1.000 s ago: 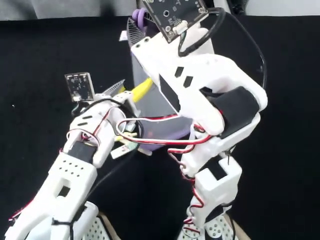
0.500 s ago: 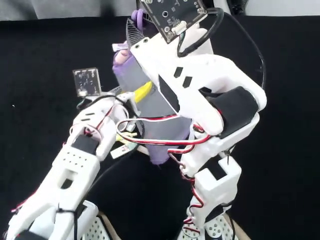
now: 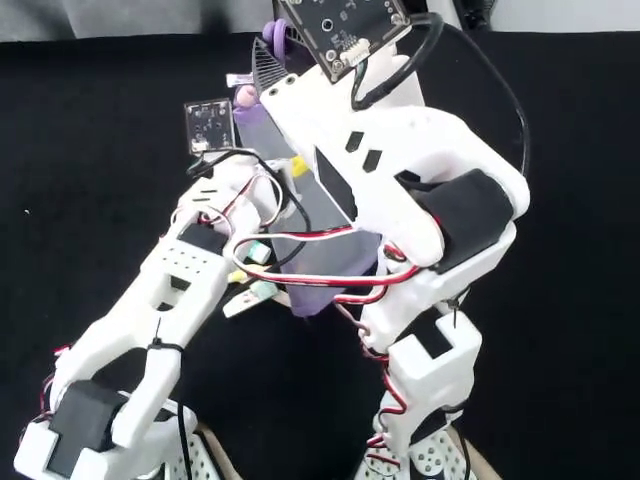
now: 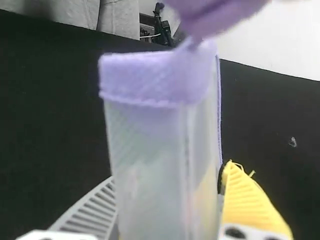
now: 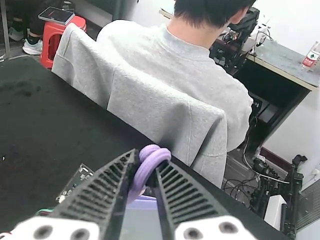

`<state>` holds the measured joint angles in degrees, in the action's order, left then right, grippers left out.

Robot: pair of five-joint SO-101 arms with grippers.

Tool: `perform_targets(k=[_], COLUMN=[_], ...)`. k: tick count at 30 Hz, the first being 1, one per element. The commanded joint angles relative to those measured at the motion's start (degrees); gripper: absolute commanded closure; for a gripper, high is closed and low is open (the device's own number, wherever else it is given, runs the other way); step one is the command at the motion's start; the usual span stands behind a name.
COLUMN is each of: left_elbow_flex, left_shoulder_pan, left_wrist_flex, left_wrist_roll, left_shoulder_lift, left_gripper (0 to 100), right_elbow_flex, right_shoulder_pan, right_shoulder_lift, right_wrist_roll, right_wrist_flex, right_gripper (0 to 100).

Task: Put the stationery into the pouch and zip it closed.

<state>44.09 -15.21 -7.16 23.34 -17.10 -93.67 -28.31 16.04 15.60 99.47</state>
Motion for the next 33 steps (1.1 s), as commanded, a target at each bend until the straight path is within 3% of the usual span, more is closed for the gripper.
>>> perform_targets(k=[1, 5, 8, 18, 26, 33], left_elbow_flex=[-2.59, -2.24, -0.22, 14.11, 25.54, 32.40], left_shoulder_pan=[0.40, 1.89, 2.07, 1.54, -3.82, -6.02], left_wrist_flex=[0.18, 0.18, 0.26, 0.53, 0.18, 0.18], left_wrist_roll=[-0.62, -0.62, -0.62, -1.93, -16.88, -24.88], left_shoulder_lift=[0.00, -2.02, -6.15, -40.88, -70.68, -81.32], left_gripper=[79, 98, 93, 97, 97, 97], right_elbow_flex=[-1.98, -1.98, -2.07, -2.07, -2.07, -2.07], right_shoulder_pan=[0.88, 0.97, 1.05, 11.87, 17.76, 24.35], right_shoulder_lift=[-0.92, -0.92, -0.57, 4.00, 6.46, 6.64], right_wrist_roll=[-0.35, -0.35, -0.35, -0.70, -0.79, -0.79], right_wrist_flex=[1.32, 1.32, 1.05, -4.92, -8.79, -11.60], right_gripper=[98.8, 98.8, 98.8, 98.8, 98.8, 98.8])
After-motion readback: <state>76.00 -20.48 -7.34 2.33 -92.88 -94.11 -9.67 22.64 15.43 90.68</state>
